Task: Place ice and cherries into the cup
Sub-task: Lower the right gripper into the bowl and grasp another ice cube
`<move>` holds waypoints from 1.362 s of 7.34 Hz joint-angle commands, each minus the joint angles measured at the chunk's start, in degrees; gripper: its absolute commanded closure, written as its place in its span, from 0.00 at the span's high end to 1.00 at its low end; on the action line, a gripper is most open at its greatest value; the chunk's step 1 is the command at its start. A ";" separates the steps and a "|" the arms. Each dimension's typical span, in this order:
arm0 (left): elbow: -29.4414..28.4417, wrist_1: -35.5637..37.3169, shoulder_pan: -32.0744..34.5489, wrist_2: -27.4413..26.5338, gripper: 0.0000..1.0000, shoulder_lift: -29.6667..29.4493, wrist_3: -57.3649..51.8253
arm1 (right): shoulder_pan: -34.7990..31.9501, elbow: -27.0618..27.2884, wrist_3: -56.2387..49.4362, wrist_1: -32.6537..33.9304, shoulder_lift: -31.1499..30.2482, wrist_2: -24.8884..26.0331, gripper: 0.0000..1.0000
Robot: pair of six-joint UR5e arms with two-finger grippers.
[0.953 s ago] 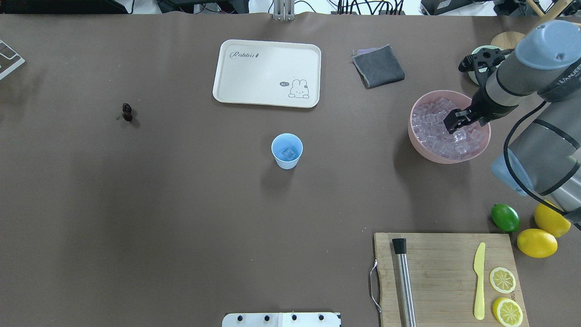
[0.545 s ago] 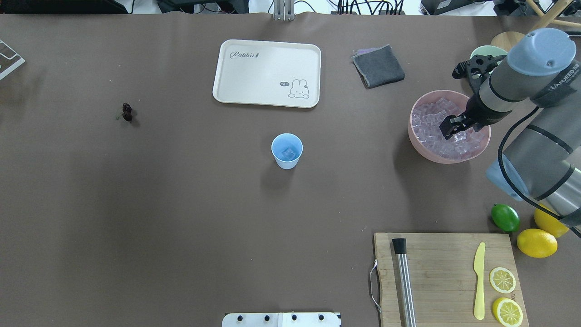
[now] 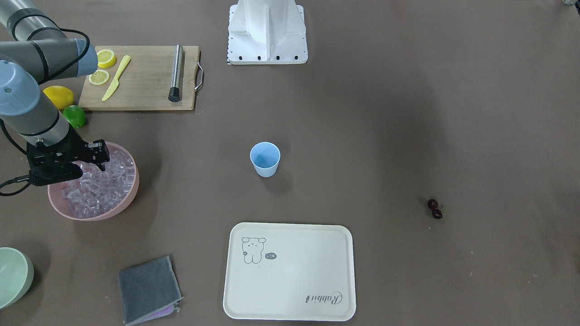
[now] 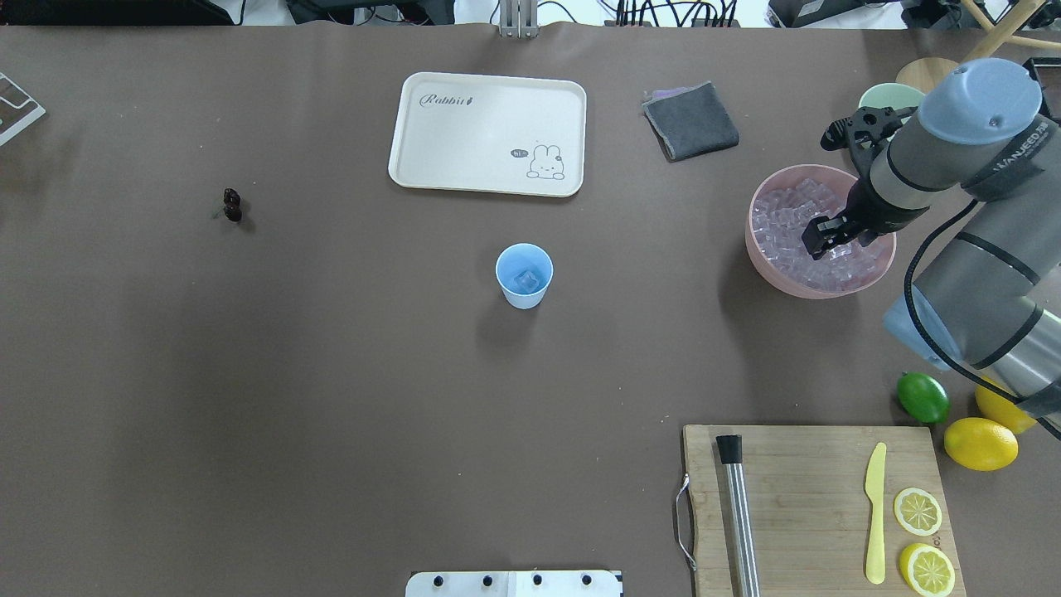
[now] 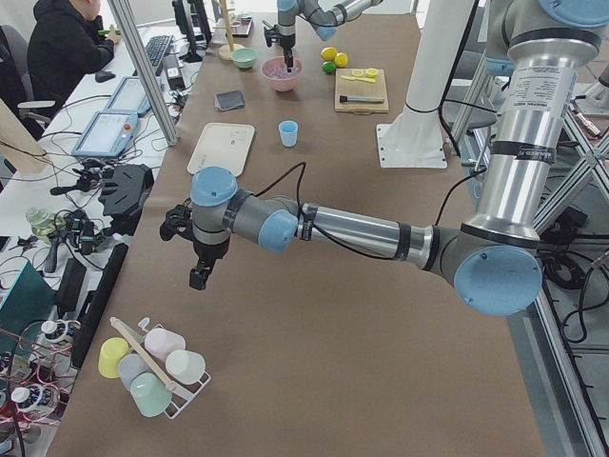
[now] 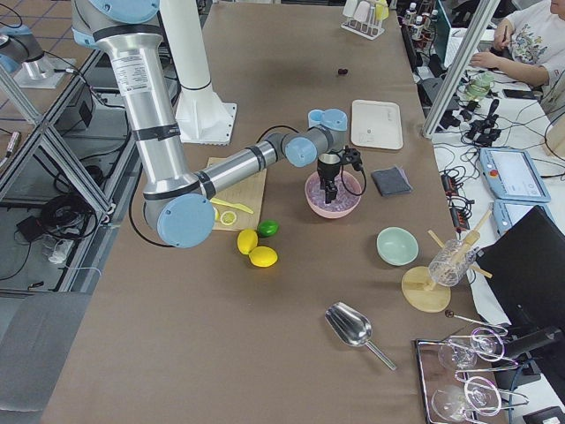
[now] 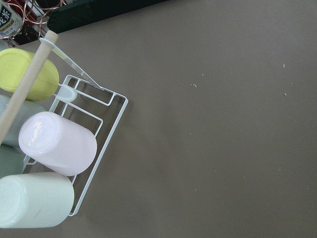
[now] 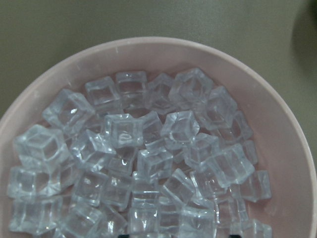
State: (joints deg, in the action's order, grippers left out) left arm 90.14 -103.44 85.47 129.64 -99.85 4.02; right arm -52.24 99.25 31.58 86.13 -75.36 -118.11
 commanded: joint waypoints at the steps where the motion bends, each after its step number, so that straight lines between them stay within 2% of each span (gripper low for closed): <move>1: 0.20 -0.01 -0.04 0.00 0.98 0.00 0.02 | 0.12 -0.89 -0.46 0.00 0.21 0.60 0.73; 4: -0.06 -0.01 -0.04 0.00 0.98 0.00 0.02 | 0.30 -1.34 -0.55 0.00 0.39 1.04 0.72; 6: 0.29 -0.01 -0.04 0.00 0.98 0.27 0.02 | 0.30 -1.34 -0.55 0.00 0.30 1.13 0.51; 8: -0.05 -0.01 -0.04 0.00 0.98 0.35 -0.07 | 0.39 -1.52 -0.55 0.00 -0.05 1.92 0.47; 9: 0.12 -0.10 -0.04 0.00 0.98 0.53 -0.07 | 0.39 -1.52 -0.46 0.00 -0.13 2.01 0.38; 10: 0.12 -0.36 -0.04 0.00 0.98 0.62 -0.07 | 0.39 -1.52 -0.46 0.00 -0.22 2.01 0.33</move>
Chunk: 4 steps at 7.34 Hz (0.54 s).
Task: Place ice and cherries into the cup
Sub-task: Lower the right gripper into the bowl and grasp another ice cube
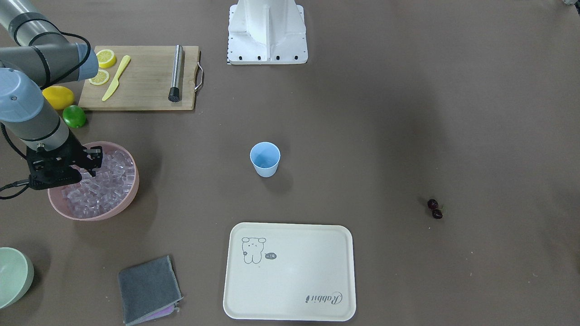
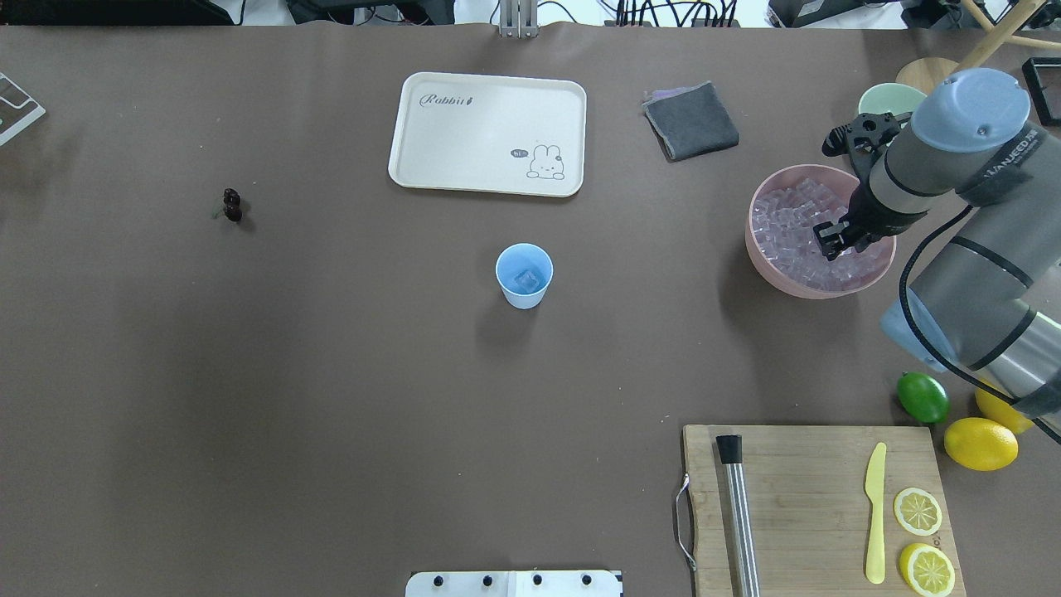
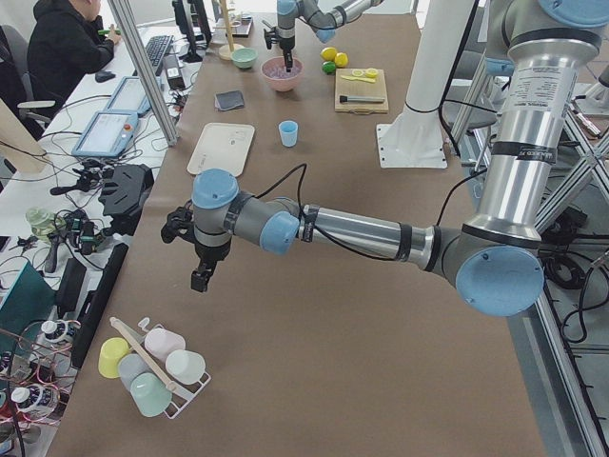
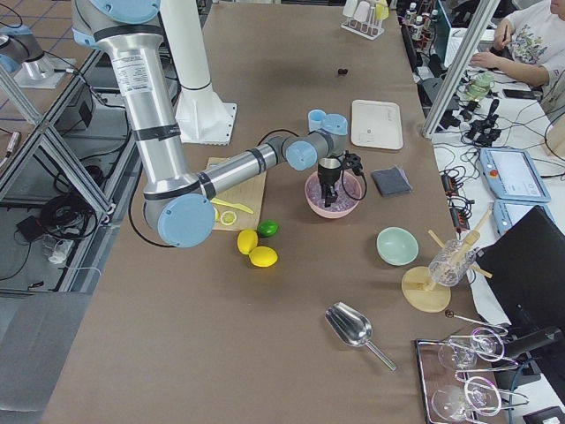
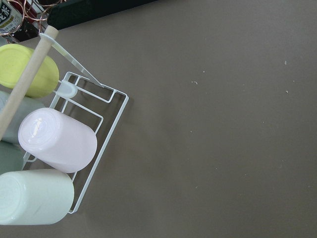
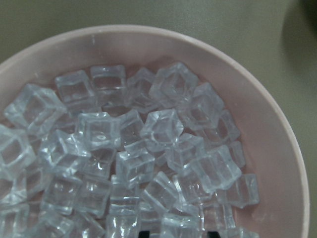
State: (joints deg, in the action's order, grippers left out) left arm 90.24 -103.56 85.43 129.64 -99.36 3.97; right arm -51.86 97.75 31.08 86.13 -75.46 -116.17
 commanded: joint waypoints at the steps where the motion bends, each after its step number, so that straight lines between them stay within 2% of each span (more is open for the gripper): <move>1: -0.06 -1.63 0.00 0.00 0.98 0.92 0.07 | 0.01 0.08 0.04 0.00 -0.21 0.15 0.24; 3: -0.50 -2.26 0.00 0.00 0.98 0.93 0.08 | -0.08 0.69 0.30 0.00 -0.13 0.07 0.00; 4: -0.59 -2.26 -0.09 0.00 0.98 0.93 0.08 | -0.69 2.69 0.21 0.09 0.13 -0.46 0.00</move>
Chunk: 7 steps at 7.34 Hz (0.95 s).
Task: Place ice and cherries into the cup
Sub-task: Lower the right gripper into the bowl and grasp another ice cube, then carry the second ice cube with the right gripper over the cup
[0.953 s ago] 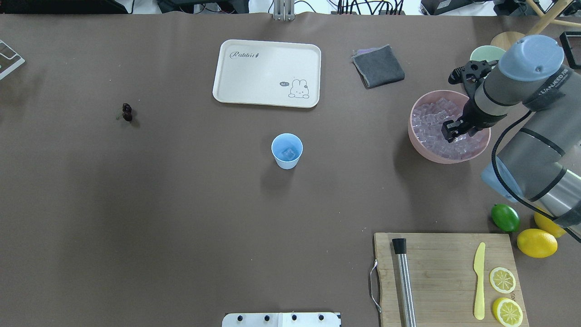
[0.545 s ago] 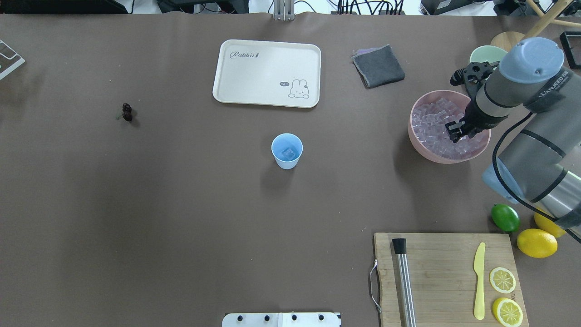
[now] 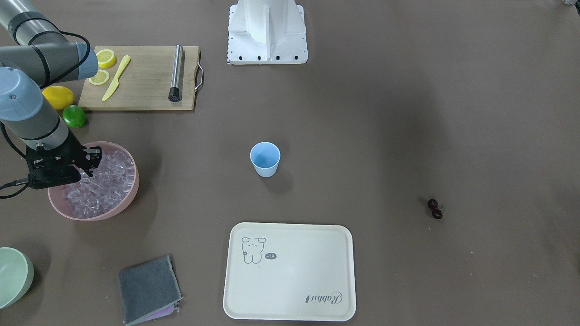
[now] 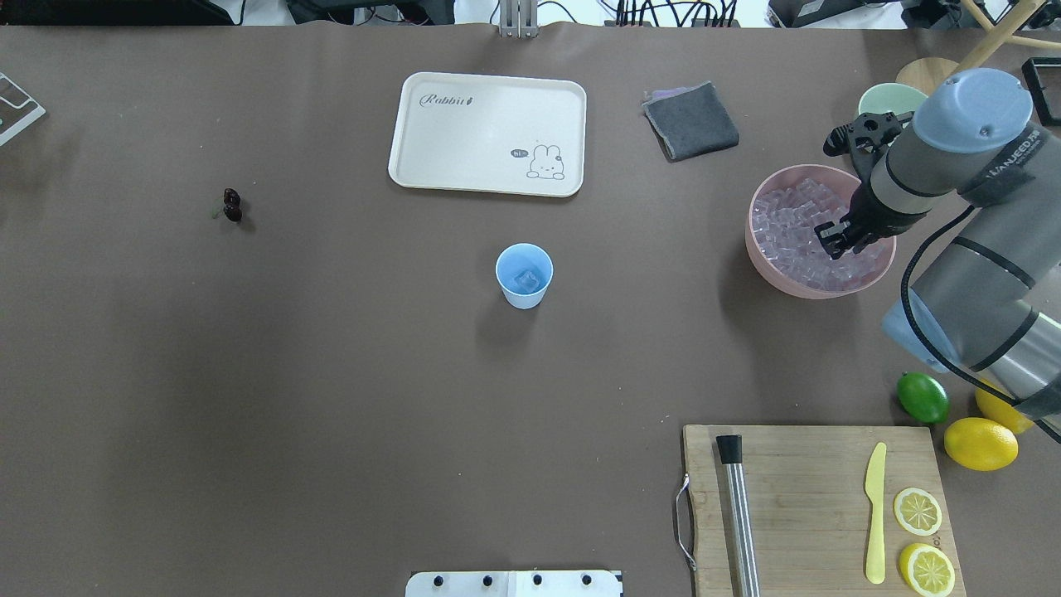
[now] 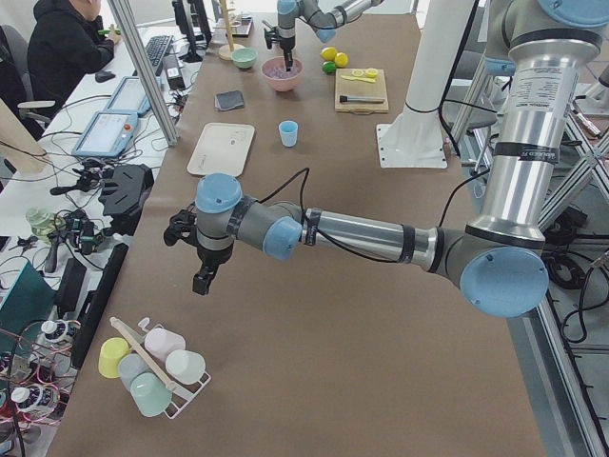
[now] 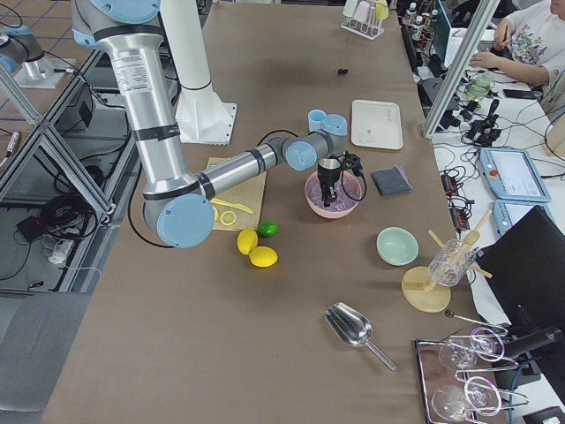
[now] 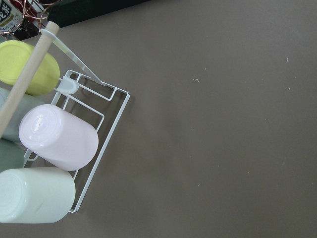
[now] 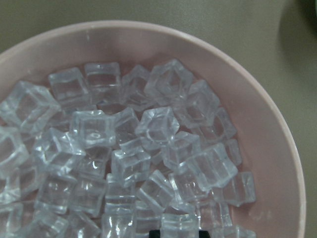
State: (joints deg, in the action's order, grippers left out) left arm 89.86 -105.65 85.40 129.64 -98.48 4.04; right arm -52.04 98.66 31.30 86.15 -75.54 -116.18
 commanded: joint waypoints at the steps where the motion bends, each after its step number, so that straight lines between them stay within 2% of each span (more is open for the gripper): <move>1: -0.12 -0.17 -0.06 0.00 0.98 0.05 0.00 | -3.82 5.37 0.08 1.38 0.83 -2.97 0.00; 2: -0.12 -0.17 -0.06 0.00 0.98 -0.04 0.09 | -5.16 6.88 0.43 5.66 3.79 -6.39 0.00; 3: 0.23 -0.17 -0.06 0.00 0.98 0.05 0.09 | -2.82 6.64 4.00 10.57 9.39 -5.73 0.00; 4: 0.84 -0.26 0.03 0.00 0.98 0.05 0.18 | 2.42 6.29 14.30 13.23 15.71 -3.03 0.00; 5: 1.20 -0.26 0.03 0.00 0.98 -0.04 0.53 | 5.52 4.46 19.36 13.43 21.52 -2.39 0.00; 6: 1.37 -0.17 0.03 0.00 0.98 -0.13 1.23 | 10.42 3.22 26.03 13.52 25.49 1.44 0.00; 7: 1.46 -0.26 0.03 0.00 0.98 -0.48 1.23 | 13.26 -0.27 29.40 13.61 29.71 4.53 0.00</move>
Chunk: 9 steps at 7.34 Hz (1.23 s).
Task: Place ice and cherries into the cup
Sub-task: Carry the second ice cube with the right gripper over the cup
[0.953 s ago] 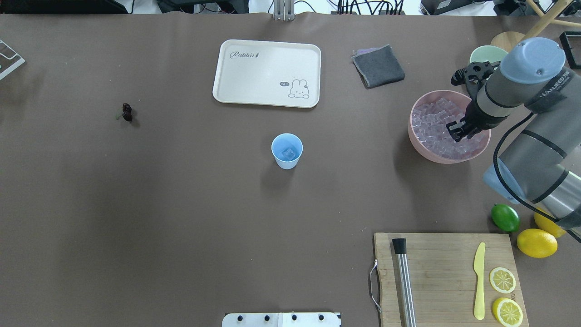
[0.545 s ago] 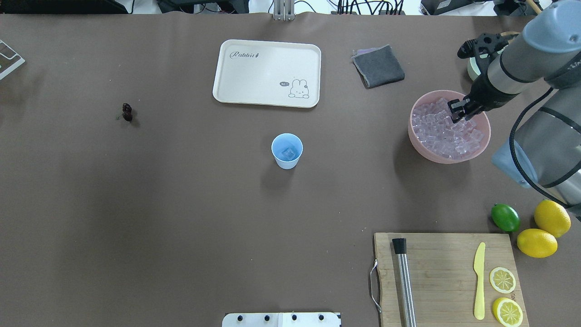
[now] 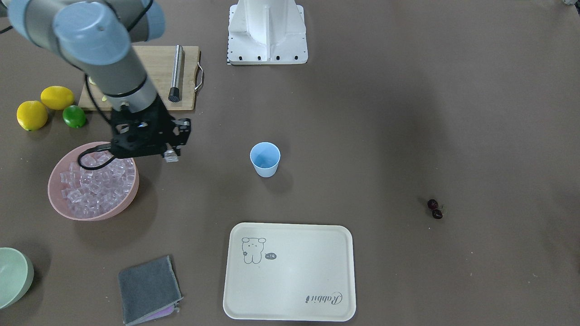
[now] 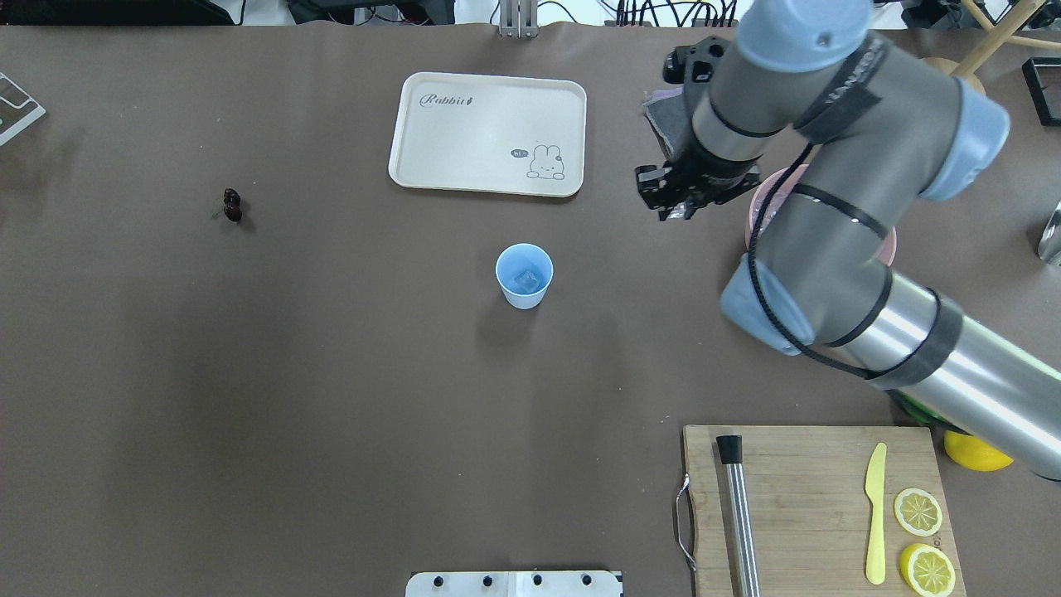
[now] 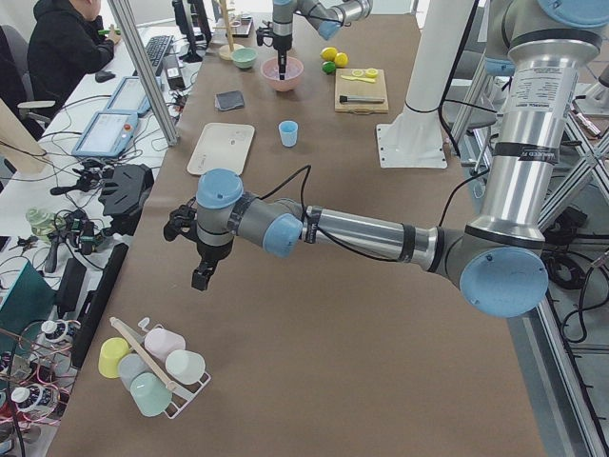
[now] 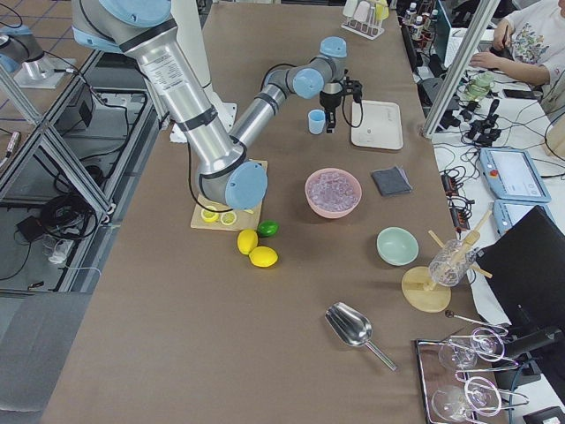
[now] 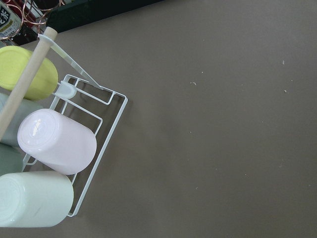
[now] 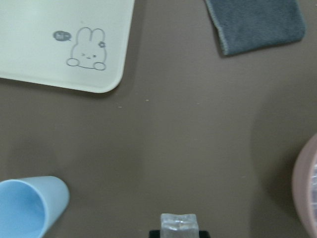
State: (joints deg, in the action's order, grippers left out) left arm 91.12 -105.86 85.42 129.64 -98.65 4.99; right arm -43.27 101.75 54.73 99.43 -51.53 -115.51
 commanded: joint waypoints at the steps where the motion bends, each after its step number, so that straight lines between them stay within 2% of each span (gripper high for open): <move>1: 0.46 0.04 0.01 -0.09 0.98 -0.57 0.37 | 6.86 -5.84 7.05 -0.02 7.30 5.89 0.00; 3: 1.16 -0.04 0.01 0.00 0.98 -0.66 0.72 | 10.55 -9.20 10.21 -0.20 10.04 11.50 0.00; 6: 1.35 -1.26 -0.08 0.00 0.98 -0.75 1.77 | 11.45 -13.93 11.89 -4.15 11.79 12.41 0.00; 8: 1.26 -1.98 -0.08 0.00 0.98 -0.49 1.69 | 11.89 -13.95 11.90 -6.33 11.72 12.50 0.00; 9: 1.17 -2.06 -0.08 0.00 0.98 -0.23 1.69 | 11.89 -14.82 11.81 -7.22 11.63 12.76 0.07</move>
State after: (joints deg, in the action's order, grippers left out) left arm 92.35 -107.69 85.37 129.62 -99.15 6.67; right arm -31.44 87.75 66.56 93.71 -39.85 -102.97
